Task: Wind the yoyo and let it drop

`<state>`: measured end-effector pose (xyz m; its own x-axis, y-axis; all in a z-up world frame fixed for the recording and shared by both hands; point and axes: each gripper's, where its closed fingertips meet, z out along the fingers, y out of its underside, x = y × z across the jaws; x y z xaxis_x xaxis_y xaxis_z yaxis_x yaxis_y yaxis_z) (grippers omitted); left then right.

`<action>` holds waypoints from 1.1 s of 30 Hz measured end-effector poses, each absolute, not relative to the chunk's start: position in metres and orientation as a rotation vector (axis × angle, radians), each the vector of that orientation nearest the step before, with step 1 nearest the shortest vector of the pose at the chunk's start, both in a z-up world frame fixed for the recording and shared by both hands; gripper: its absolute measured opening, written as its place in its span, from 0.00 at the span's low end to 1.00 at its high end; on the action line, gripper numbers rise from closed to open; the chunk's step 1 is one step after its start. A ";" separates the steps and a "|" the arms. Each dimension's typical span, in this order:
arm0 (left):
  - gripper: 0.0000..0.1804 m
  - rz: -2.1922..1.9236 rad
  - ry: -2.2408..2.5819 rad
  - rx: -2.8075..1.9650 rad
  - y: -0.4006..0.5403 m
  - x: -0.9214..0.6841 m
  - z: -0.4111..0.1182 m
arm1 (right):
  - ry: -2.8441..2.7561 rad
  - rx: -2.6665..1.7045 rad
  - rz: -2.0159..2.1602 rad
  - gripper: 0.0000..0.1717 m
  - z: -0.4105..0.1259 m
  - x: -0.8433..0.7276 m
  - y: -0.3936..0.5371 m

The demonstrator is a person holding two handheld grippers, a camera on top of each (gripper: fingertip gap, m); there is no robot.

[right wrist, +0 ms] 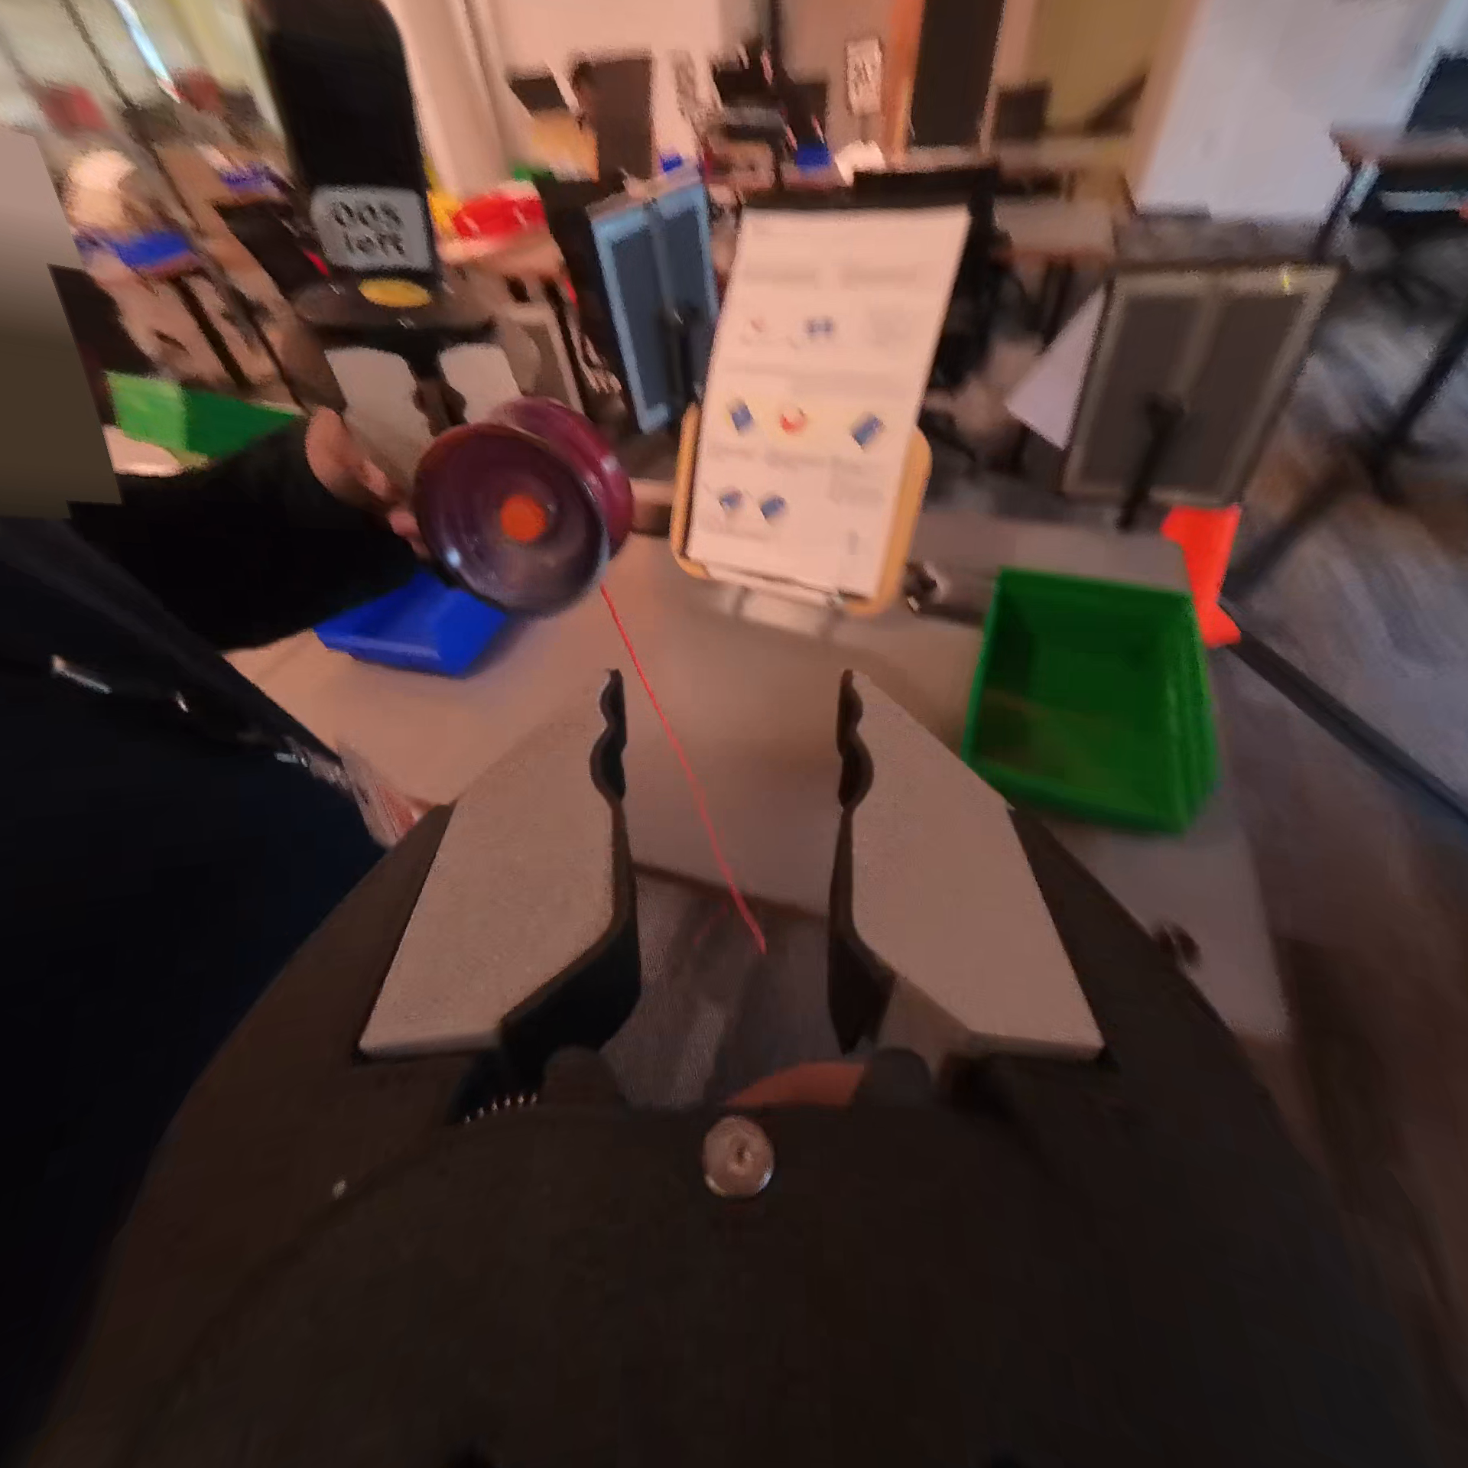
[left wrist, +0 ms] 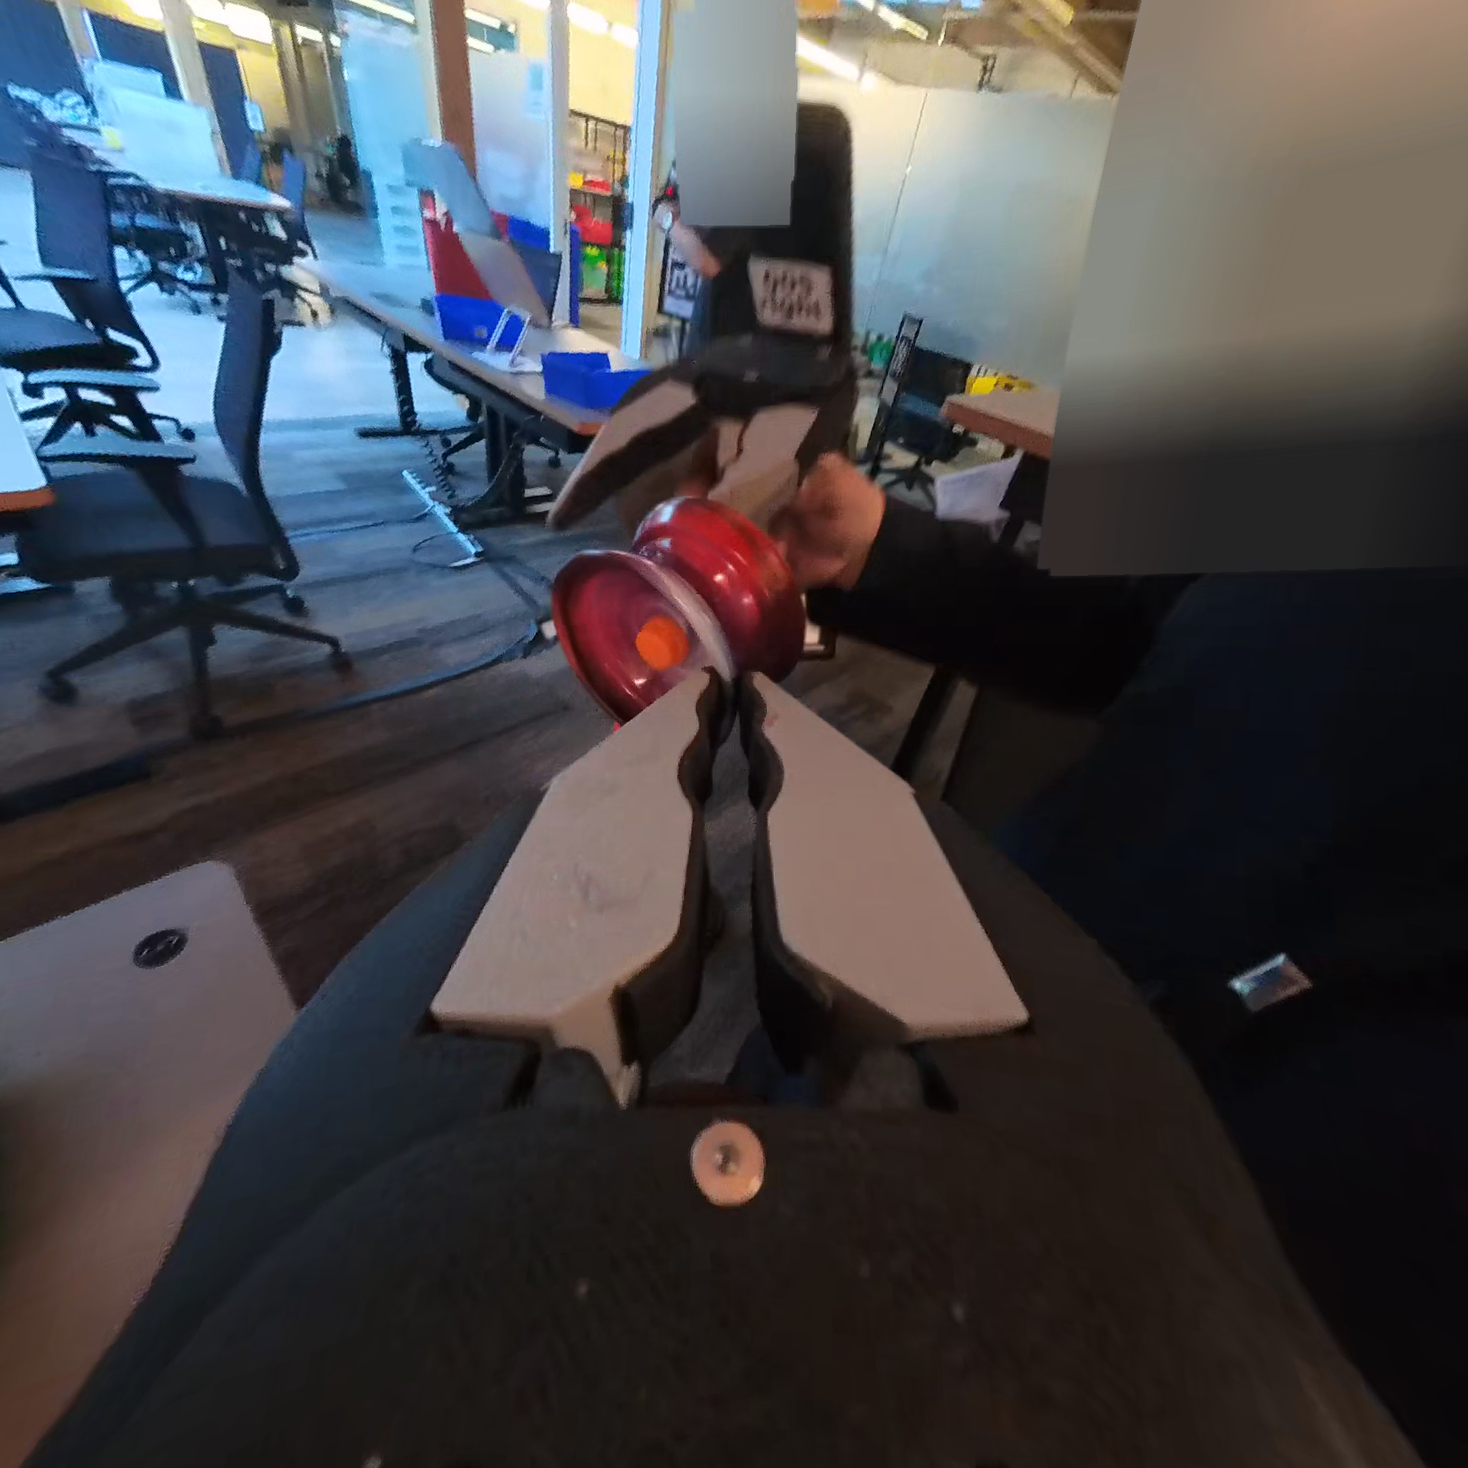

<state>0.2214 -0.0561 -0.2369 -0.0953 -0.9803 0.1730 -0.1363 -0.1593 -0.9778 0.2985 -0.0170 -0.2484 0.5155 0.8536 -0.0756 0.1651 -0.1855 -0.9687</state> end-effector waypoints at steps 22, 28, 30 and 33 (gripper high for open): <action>0.00 -1.322 0.908 -1.379 -0.020 0.219 -0.210 | -0.835 -1.740 1.049 0.16 -0.308 0.207 -0.017; 0.00 -1.293 0.925 -1.385 -0.018 0.221 -0.211 | -0.840 -1.747 0.894 0.00 -0.306 0.216 -0.007; 0.00 -1.290 0.930 -1.396 -0.017 0.220 -0.212 | -0.853 -1.709 0.931 0.04 -0.294 0.216 -0.013; 0.00 -1.304 0.947 -1.413 -0.018 0.220 -0.214 | -0.827 -1.701 0.875 0.11 -0.283 0.224 -0.006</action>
<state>0.2198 -0.0185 -0.2141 0.1283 -0.9604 0.2473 0.0623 -0.2411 -0.9685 0.2243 -0.0062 -0.2829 0.5023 0.8488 -0.1651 0.1176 -0.2562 -0.9594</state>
